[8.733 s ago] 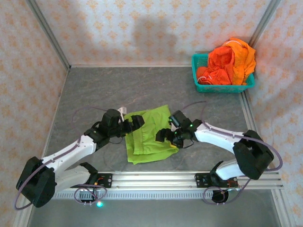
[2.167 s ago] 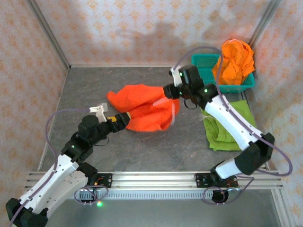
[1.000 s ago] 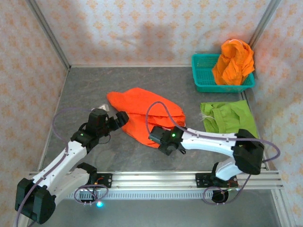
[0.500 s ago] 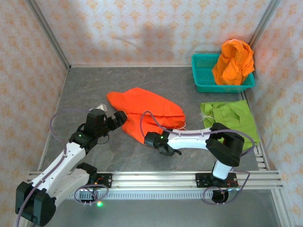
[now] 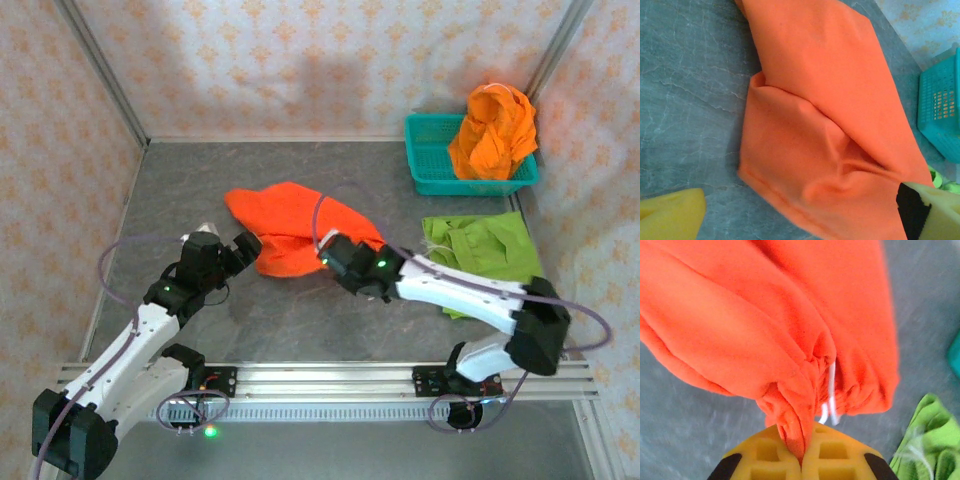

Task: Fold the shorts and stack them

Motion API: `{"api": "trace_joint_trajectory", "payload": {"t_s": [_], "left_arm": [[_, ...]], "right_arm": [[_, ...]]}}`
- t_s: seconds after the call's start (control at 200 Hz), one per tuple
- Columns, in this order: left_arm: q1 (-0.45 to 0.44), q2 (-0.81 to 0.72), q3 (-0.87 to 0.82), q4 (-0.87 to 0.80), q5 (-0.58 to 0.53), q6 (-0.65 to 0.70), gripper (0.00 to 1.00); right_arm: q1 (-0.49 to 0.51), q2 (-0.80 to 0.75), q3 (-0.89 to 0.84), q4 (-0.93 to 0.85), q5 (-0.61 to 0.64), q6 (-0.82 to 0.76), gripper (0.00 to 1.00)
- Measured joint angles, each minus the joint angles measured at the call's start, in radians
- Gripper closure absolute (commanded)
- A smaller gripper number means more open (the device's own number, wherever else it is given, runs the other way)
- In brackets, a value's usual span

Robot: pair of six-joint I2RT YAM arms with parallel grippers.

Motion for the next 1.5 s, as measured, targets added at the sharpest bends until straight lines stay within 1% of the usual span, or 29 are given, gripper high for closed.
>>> {"api": "trace_joint_trajectory", "payload": {"t_s": [0.08,0.15,0.295,0.4,0.45,0.525,0.746,0.871,1.086,1.126,1.191,1.246,1.311,1.366,1.426,1.466,1.496], "left_arm": [[0.0,0.0,0.0,0.005,0.005,-0.051,0.0],[0.0,0.0,0.0,0.024,0.018,-0.105,0.0],[0.0,0.0,-0.008,0.101,0.07,-0.252,0.0],[-0.001,0.004,-0.039,0.192,0.109,-0.361,0.01],[-0.002,0.013,-0.047,0.216,0.121,-0.398,0.03],[-0.016,0.037,-0.047,0.243,0.131,-0.445,0.03],[-0.093,0.157,-0.076,0.383,0.141,-0.617,0.07],[-0.126,0.242,-0.1,0.461,0.143,-0.724,0.11],[-0.145,0.385,-0.101,0.627,0.151,-0.866,0.19],[-0.145,0.419,-0.101,0.659,0.156,-0.882,0.24],[-0.145,0.476,-0.097,0.701,0.163,-0.902,0.35],[-0.145,0.528,-0.087,0.737,0.167,-0.919,0.48],[-0.143,0.577,-0.067,0.759,0.171,-0.915,0.66],[-0.136,0.603,-0.043,0.756,0.18,-0.885,0.8],[-0.114,0.614,-0.009,0.74,0.189,-0.837,0.93],[-0.097,0.614,0.019,0.718,0.19,-0.805,1.0],[-0.084,0.613,0.045,0.698,0.19,-0.774,1.0]], "right_arm": [[-0.013,-0.073,0.067,0.026,-0.003,0.005,1.0],[-0.013,-0.093,0.133,0.034,0.002,0.012,1.0],[-0.018,-0.067,0.227,0.034,0.039,0.042,1.0],[-0.021,-0.038,0.237,0.032,0.057,0.076,1.0],[-0.022,-0.024,0.237,0.032,0.061,0.096,1.0],[-0.026,-0.003,0.241,0.03,0.07,0.134,1.0],[-0.055,0.061,0.285,0.02,0.091,0.249,1.0],[-0.061,0.072,0.288,0.021,0.095,0.294,1.0],[-0.061,0.072,0.288,0.021,0.093,0.346,1.0],[-0.061,0.072,0.288,0.022,0.091,0.354,1.0],[-0.061,0.072,0.288,0.022,0.09,0.365,1.0],[-0.061,0.072,0.287,0.022,0.09,0.369,1.0],[-0.063,0.071,0.287,0.022,0.09,0.372,1.0],[-0.066,0.07,0.286,0.022,0.09,0.372,1.0],[-0.078,0.065,0.285,0.021,0.087,0.371,1.0],[-0.092,0.06,0.285,0.021,0.083,0.371,1.0],[-0.107,0.053,0.282,0.021,0.078,0.371,1.0]]}}
